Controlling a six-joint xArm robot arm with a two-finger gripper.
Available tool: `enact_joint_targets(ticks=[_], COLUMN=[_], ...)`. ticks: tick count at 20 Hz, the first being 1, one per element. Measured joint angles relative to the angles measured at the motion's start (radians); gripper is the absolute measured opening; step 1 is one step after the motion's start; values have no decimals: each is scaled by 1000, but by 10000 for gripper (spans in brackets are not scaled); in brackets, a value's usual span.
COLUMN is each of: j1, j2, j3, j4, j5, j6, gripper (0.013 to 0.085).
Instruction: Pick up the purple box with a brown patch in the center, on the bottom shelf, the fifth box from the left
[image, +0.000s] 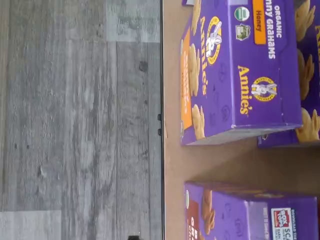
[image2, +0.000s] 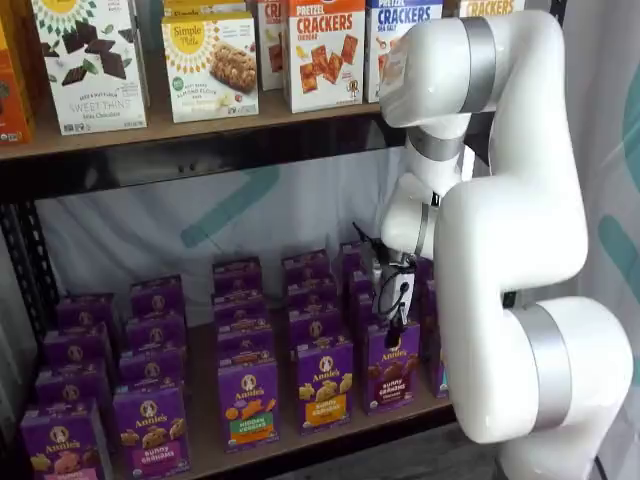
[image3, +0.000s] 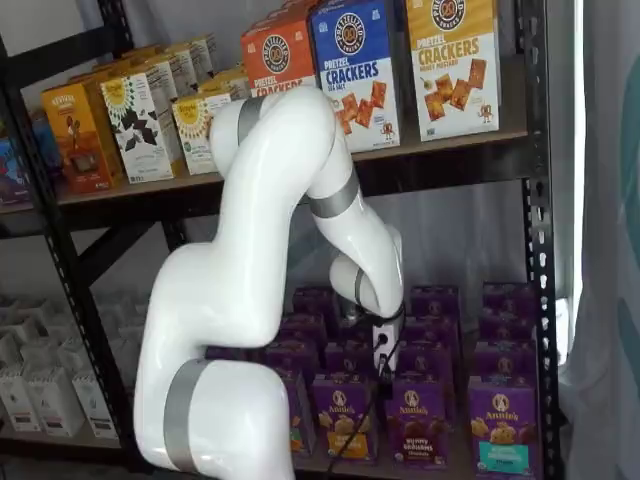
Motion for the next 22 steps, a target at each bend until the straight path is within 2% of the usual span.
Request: enact_joint_targets(ticks=[1,2,3,7,10,16,18,22], j1=[-2,-11,-17,-21,-22,-20,-21,-27], j2=[0,3,5,13,24,55,76,119], j3=[-5,-22,-30,-33,-41,-82,-109,-160], j4=[-14,-57,-79,-89,-51,92,92,50], j5=[18,70,98,105,100,86,82,76], j6=[13,46,63,67,30,-94,-95,-62], gripper=[850,850,850,850,850,850,850,850])
